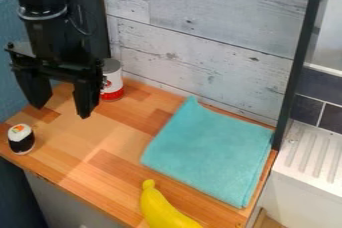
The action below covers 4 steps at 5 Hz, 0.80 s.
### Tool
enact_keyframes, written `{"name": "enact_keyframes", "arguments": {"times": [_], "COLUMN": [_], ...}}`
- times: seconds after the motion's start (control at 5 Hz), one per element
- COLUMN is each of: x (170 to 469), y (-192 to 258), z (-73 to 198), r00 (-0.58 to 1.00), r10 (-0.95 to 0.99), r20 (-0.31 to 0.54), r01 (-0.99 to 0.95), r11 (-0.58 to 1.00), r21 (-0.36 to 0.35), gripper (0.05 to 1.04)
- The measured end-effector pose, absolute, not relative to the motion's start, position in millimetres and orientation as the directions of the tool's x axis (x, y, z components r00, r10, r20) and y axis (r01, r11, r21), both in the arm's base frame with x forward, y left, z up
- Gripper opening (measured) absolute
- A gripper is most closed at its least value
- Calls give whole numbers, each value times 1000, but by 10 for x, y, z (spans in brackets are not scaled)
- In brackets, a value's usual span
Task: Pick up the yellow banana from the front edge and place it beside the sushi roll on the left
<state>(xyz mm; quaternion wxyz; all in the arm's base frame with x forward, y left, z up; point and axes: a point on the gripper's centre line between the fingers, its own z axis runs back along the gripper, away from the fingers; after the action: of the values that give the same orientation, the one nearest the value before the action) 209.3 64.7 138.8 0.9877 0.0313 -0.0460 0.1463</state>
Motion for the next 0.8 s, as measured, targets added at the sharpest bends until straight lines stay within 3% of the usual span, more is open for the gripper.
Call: {"name": "enact_keyframes", "arguments": {"times": [0.4,0.8], "x": [2123,2352], "y": [406,-239], "z": [1293,1111], "r00": [948,951], "r10": [312,291], "r20": [55,103], "r01": [-315,-301], "r11": [947,949], "r21": [64,96], "gripper": [1002,1002]}}
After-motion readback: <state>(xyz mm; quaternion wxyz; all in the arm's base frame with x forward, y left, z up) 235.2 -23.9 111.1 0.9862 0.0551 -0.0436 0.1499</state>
